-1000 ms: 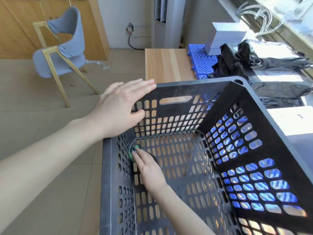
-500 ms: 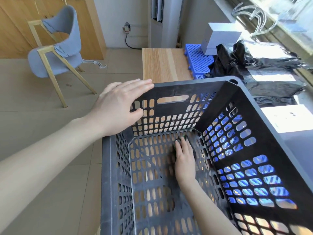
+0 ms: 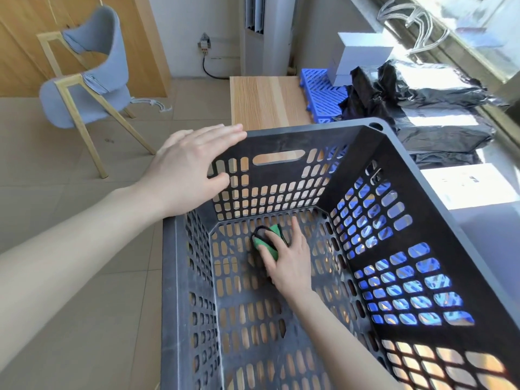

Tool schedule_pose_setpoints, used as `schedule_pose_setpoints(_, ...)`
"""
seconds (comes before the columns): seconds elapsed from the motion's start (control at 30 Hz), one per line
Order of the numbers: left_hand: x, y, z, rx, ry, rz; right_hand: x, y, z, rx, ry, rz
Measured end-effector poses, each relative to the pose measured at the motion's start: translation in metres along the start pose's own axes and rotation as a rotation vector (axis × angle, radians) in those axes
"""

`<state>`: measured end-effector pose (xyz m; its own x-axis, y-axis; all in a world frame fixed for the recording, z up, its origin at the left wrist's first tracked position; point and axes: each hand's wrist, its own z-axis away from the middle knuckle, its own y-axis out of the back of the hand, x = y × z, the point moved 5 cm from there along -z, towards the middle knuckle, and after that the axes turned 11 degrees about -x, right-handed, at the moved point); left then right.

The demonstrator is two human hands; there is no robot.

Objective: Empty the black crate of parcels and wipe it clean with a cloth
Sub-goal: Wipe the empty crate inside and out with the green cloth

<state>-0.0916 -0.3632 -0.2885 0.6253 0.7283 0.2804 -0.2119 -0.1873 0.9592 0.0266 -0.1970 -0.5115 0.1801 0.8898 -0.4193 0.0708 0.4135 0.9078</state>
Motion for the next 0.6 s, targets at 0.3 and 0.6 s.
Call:
schedule_pose_setpoints(0.3,0.001,0.002,0.0,0.006,-0.002,0.005,-0.054,-0.036,0.016,0.022,0.025,-0.102)
schedule_pose_setpoints(0.6,-0.001,0.001,0.0,0.01,-0.014,0.006,-0.074,-0.038,0.022,-0.032,0.293,0.137)
